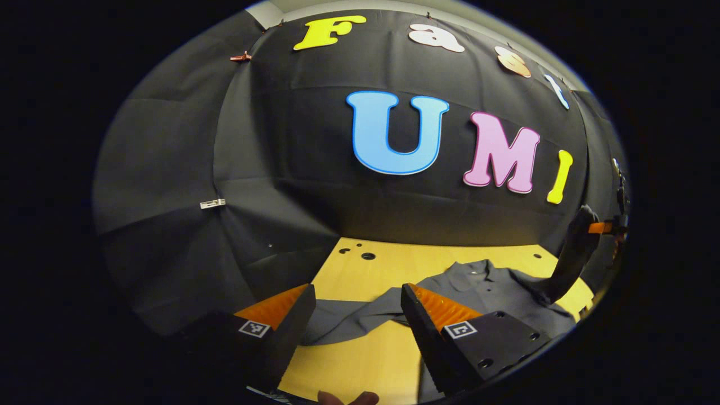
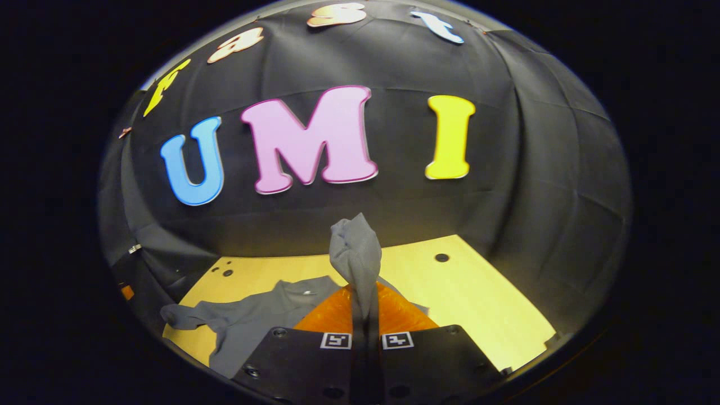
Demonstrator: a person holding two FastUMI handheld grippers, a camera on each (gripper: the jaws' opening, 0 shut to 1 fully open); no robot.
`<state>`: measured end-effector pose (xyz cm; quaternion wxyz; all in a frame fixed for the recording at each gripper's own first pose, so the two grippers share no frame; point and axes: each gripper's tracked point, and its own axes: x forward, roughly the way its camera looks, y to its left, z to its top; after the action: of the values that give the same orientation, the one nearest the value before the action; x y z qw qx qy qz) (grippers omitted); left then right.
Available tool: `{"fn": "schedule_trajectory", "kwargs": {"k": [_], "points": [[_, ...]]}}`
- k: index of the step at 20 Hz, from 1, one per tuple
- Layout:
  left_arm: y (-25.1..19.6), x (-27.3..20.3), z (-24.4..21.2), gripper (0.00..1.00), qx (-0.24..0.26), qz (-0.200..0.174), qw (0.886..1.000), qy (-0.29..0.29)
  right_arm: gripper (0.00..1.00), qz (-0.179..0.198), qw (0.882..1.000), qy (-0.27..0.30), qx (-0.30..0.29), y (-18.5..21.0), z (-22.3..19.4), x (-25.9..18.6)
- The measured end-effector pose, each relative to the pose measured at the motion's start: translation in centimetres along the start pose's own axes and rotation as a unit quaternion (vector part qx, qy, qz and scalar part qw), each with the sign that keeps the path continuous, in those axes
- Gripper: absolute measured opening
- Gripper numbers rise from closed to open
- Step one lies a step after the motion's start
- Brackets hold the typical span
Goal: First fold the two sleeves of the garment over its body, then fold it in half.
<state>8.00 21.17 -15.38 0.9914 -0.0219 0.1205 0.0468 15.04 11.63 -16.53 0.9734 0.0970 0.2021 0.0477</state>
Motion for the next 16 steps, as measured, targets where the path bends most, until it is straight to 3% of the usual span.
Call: {"fn": "schedule_trajectory", "kwargs": {"k": [3,4,5,9,13,14,16], "points": [[3.5,2.4,-1.8,0.92,0.009,0.01,1.0,0.009,0.05,0.031,0.999,0.02,-0.017,4.6,-2.6,1.8],[4.5,3.2,-2.5,0.96,0.011,0.011,1.0,0.011,0.05,0.037,0.999,0.026,-0.023,5.8,-3.5,2.4],[5.5,4.1,-3.1,0.93,0.015,0.01,1.0,0.014,0.05,0.041,0.998,0.033,-0.026,6.8,-4.4,2.9],[9.3,7.5,-7.1,0.96,0.034,0.014,0.998,0.051,0.05,0.054,0.996,0.071,-0.032,10.1,-8.5,4.8],[11.8,10.8,-11.1,0.96,0.005,0.027,0.995,0.094,0.05,0.07,0.99,0.112,-0.052,12.8,-12.9,6.4],[12.4,11.6,-12.2,0.96,-0.008,0.032,0.994,0.107,0.0,0.073,0.988,0.124,-0.061,13.4,-14.3,6.6],[13.1,13.0,-14.2,0.97,-0.032,0.04,0.99,0.13,0.05,0.076,0.983,0.15,-0.07,14.3,-16.7,7.0]]}}
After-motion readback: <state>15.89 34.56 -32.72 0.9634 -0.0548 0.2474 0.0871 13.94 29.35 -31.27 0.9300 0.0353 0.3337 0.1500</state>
